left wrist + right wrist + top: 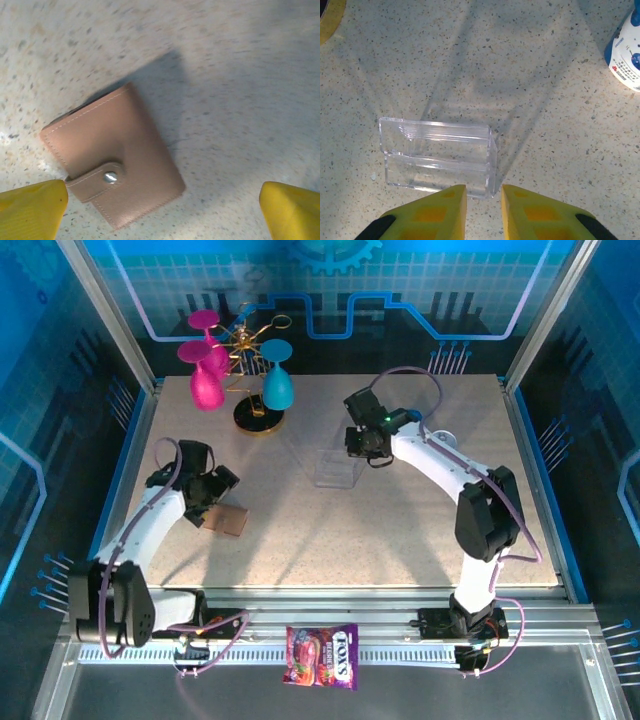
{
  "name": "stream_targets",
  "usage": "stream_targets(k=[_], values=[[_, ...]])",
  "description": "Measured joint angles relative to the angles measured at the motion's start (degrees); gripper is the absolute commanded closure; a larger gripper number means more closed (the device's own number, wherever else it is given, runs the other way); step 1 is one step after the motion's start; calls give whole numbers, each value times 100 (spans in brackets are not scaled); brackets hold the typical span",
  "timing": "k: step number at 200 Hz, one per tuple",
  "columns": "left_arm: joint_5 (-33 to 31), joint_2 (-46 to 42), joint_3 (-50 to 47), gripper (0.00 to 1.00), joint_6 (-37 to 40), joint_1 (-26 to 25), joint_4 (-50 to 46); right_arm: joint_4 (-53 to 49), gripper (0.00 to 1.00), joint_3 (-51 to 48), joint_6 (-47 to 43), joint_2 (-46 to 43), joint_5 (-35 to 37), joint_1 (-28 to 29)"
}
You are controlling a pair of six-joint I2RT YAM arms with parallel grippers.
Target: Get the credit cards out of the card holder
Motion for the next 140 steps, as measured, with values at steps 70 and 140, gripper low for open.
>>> stream_targets(k=[70,140], values=[[-48,953,-31,1,-1137,15,-157,20,75,-225,-37,-411,7,0],[-44,1174,-98,5,-1388,15,-94,11,75,-293,-37,-472,13,0]])
